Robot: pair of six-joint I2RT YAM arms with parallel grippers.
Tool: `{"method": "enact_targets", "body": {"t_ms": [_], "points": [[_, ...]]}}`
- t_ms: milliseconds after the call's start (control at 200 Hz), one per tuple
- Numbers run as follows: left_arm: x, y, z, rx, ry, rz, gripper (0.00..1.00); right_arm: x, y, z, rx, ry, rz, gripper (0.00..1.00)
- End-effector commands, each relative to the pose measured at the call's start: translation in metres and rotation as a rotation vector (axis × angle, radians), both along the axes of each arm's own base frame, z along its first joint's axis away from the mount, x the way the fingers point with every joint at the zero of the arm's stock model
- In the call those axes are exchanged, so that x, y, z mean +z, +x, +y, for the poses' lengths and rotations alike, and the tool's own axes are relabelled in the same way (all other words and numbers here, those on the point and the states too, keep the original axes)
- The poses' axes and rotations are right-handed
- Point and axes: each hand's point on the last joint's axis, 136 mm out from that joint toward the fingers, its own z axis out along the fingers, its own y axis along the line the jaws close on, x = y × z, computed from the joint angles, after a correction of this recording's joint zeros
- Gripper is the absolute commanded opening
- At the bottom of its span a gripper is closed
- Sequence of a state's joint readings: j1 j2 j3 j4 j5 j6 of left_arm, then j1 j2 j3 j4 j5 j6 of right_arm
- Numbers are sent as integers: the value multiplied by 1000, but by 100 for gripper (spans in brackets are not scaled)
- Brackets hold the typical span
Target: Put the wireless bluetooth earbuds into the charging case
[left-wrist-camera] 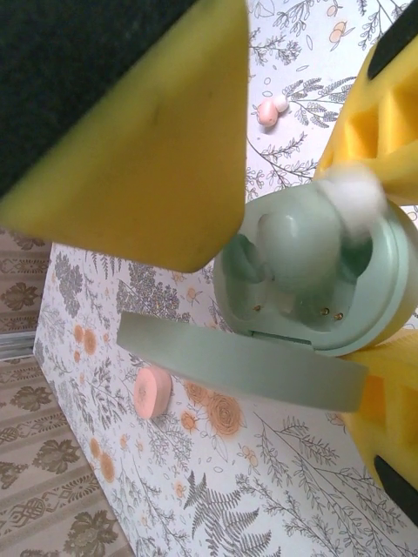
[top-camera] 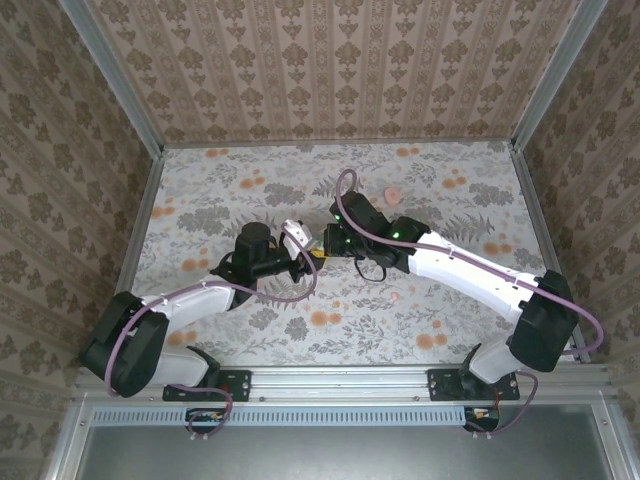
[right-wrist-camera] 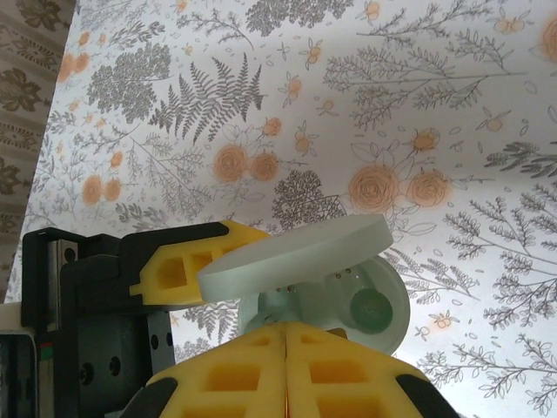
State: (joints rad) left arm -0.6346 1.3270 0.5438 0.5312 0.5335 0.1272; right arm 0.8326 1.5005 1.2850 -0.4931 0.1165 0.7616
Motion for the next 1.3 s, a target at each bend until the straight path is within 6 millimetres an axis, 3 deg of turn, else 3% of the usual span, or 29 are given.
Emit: {"method": "enact_targets", "body": {"t_ms": [0, 250, 480, 800, 1295], "points": [[14, 7, -4, 13, -35, -27, 12, 11, 7, -5, -24, -36, -92, 8], [15, 8, -5, 17, -44, -26, 12, 10, 6, -1, -20, -37, -90, 9], [16, 7, -5, 12, -53, -35, 12, 19, 2, -6, -30, 8, -92, 16], [15, 4, -5, 2, -61, -26, 12, 15, 3, -14, -28, -1, -78, 29], [16, 1, -6, -18, -66, -24, 12, -16, 4, 8, 77, -14, 34, 33]]}}
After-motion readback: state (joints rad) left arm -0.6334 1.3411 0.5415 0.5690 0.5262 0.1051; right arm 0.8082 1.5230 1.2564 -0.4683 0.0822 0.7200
